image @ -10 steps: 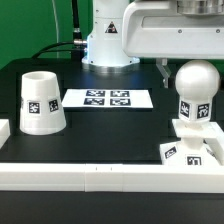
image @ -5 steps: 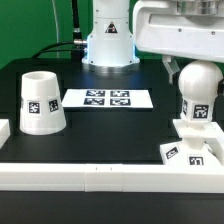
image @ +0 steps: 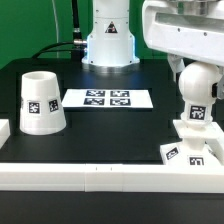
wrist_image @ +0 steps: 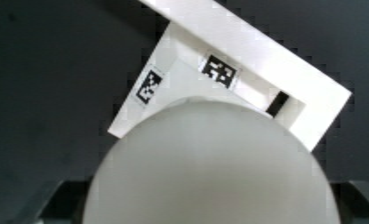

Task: Assemble lamp

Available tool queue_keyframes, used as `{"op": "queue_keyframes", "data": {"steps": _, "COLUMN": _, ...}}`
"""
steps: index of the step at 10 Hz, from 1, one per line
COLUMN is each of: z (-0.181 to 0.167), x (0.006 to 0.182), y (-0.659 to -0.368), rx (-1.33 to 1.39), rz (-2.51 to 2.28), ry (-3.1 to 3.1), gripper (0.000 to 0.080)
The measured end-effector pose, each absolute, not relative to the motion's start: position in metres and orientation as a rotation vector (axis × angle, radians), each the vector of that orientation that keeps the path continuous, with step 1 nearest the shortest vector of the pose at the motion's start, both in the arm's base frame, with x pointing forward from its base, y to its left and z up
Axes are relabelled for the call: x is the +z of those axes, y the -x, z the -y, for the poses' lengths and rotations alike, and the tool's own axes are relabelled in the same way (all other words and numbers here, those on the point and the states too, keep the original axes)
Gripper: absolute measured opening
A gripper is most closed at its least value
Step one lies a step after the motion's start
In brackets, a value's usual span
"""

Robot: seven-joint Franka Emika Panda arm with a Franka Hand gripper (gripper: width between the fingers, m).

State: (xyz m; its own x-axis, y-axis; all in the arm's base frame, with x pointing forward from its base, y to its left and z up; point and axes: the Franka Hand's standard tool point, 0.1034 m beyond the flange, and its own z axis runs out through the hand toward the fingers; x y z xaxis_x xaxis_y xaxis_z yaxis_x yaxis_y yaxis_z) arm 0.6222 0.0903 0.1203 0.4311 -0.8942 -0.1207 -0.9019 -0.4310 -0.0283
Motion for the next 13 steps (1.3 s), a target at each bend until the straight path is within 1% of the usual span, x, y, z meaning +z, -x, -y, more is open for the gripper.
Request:
{"op": "queue_keyframes", "data": {"steps": 4, "z": -0.0934, "x": 0.1208, "y": -0.6217, "rx": 0.164, "rz": -1.857, "ry": 2.414, "gripper": 0.0578}}
{"op": "queue_keyframes", "data": {"steps": 6, "z": -0.0945, "x": 0.1207, "y": -0.6217, "rx": 0.163, "rz": -1.854, "ry": 2.416, "gripper": 0.0578}}
{"op": "queue_keyframes", "data": {"steps": 7, "z": -0.0944, "x": 0.1207, "y": -0.6214, "rx": 0.161, "rz": -1.817, "ry": 2.444, "gripper": 0.067}}
{"op": "queue_keyframes", "data": {"steps": 8, "z": -0.0943, "x": 0.1205, "y": -0.6203, "rx": 0.162, "rz": -1.7, "ry": 2.526, "gripper": 0.0693}}
{"op": "queue_keyframes", "data": {"steps": 9, "z": -0.0947, "x": 0.1208, "y": -0.617, "rx": 0.184, "rz": -1.625, "ry": 2.589, "gripper": 0.0693}}
{"op": "queue_keyframes", "data": {"steps": 10, "z": -0.0961, "x": 0.1229, "y": -0.615, "rx": 0.204, "rz": -1.449, "ry": 2.715, "gripper": 0.0698}}
{"op": "queue_keyframes", "data": {"steps": 13, "z": -0.0976, "x": 0.1226, "y": -0.6152, "rx": 0.188, "rz": -1.115, "ry": 2.851, "gripper": 0.0699}}
